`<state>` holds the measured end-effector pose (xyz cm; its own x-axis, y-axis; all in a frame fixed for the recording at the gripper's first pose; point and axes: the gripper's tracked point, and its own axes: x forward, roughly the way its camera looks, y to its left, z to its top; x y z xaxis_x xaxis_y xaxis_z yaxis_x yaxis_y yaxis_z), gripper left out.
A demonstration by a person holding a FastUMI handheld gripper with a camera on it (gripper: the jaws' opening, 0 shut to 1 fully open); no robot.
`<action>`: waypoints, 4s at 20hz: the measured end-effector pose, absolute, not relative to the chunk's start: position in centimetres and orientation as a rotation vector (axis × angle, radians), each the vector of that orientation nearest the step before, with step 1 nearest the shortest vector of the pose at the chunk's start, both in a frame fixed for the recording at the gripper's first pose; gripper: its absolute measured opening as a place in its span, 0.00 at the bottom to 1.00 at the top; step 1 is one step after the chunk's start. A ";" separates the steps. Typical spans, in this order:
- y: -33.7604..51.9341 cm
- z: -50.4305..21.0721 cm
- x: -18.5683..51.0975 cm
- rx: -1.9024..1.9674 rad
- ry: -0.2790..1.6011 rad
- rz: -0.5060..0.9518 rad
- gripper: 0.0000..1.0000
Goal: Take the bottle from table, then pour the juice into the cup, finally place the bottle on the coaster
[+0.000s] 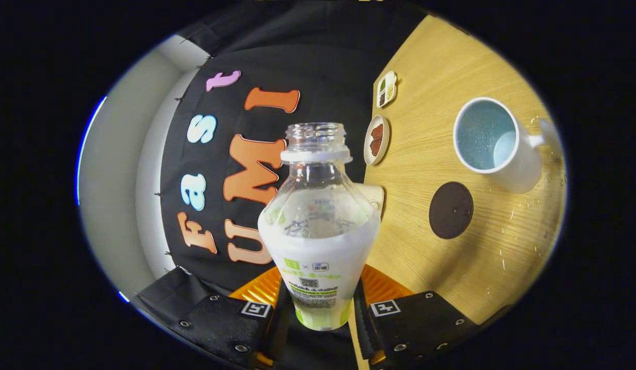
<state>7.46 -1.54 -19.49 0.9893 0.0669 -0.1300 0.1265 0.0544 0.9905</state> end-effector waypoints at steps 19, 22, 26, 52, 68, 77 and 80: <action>-2.5 -17.8 8.7 1.766 0.118 -0.056 0.56; -2.5 -18.2 8.6 1.782 0.129 -0.065 0.56; -2.4 -18.5 8.9 1.822 0.129 -0.063 0.56; -4.0 -15.7 8.8 1.924 0.082 -0.070 0.56; -5.1 -14.4 9.2 2.012 0.045 -0.069 0.56; -5.2 -14.0 9.5 2.062 0.034 -0.064 0.56; -5.6 -13.9 9.4 2.093 0.018 -0.062 0.56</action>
